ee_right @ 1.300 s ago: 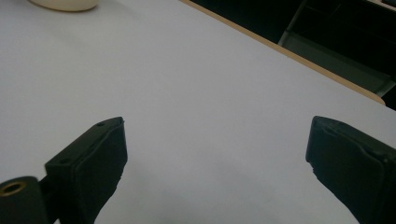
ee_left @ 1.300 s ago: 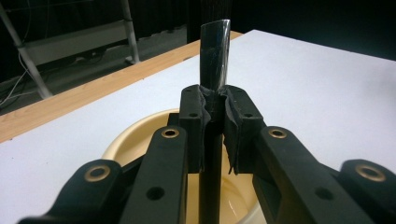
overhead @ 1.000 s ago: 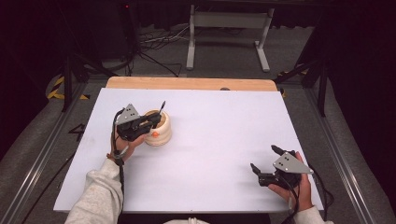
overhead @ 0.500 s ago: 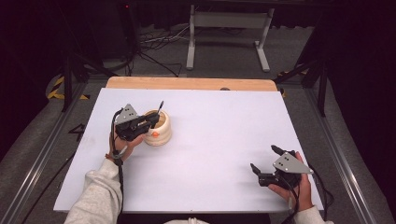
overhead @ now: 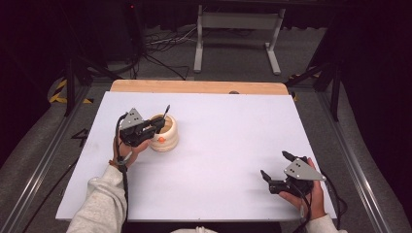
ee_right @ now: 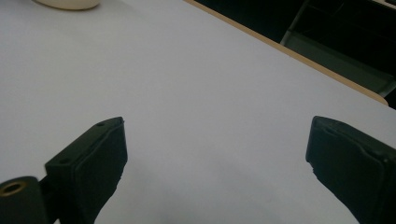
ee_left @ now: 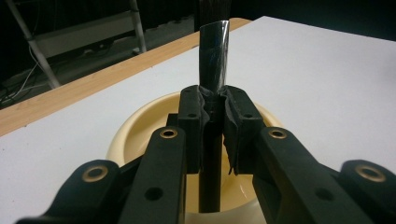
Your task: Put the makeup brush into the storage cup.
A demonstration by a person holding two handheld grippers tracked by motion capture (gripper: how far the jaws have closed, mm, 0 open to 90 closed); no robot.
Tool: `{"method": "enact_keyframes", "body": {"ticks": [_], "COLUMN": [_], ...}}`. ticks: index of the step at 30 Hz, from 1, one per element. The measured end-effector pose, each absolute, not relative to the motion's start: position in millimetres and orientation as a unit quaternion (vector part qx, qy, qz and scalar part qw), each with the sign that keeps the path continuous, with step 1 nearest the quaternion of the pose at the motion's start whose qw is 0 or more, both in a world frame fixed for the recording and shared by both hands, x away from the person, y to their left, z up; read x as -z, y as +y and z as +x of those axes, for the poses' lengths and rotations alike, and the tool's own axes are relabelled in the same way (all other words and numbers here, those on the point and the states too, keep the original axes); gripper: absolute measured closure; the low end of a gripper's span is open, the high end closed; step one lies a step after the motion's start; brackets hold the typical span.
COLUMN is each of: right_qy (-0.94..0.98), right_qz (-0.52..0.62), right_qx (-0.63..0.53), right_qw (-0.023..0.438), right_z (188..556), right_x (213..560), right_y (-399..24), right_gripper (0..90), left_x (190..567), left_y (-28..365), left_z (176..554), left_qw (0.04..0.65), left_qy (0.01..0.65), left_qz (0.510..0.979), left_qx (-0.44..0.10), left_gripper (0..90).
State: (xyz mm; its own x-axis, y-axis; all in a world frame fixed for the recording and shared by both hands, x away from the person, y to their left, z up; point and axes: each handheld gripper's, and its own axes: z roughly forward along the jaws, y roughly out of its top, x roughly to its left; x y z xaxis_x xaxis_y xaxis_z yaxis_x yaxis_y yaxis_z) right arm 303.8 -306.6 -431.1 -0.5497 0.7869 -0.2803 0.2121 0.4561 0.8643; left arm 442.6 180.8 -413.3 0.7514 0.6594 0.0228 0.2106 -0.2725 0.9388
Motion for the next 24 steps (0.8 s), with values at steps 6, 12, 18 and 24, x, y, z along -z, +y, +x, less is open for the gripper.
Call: {"method": "enact_keyframes", "body": {"ticks": [6,12,18,24], "right_qy": [0.778,0.779,0.779,0.778], "right_qz": [0.321,0.321,0.321,0.321], "right_qx": [-0.411,-0.411,-0.411,-0.411], "right_qw": [0.35,0.349,0.349,0.349], "right_z": [304.0,303.8,303.7,303.6], "right_x": [431.0,430.9,430.6,430.4], "right_y": [-307.1,-306.9,-306.9,-307.0], "right_gripper": [6.3,6.3,6.3,6.3], "left_x": [411.2,408.2,404.1,403.1], "left_y": [183.5,183.7,185.0,185.4], "left_z": [440.3,437.8,433.3,432.0], "left_qw": [0.536,0.537,0.535,0.532], "left_qy": [0.283,0.279,0.277,0.276], "left_qz": [0.766,0.766,0.764,0.766], "left_qx": [-0.213,-0.218,-0.23,-0.233], "left_gripper": [77.5,74.0,61.8,46.4]}}
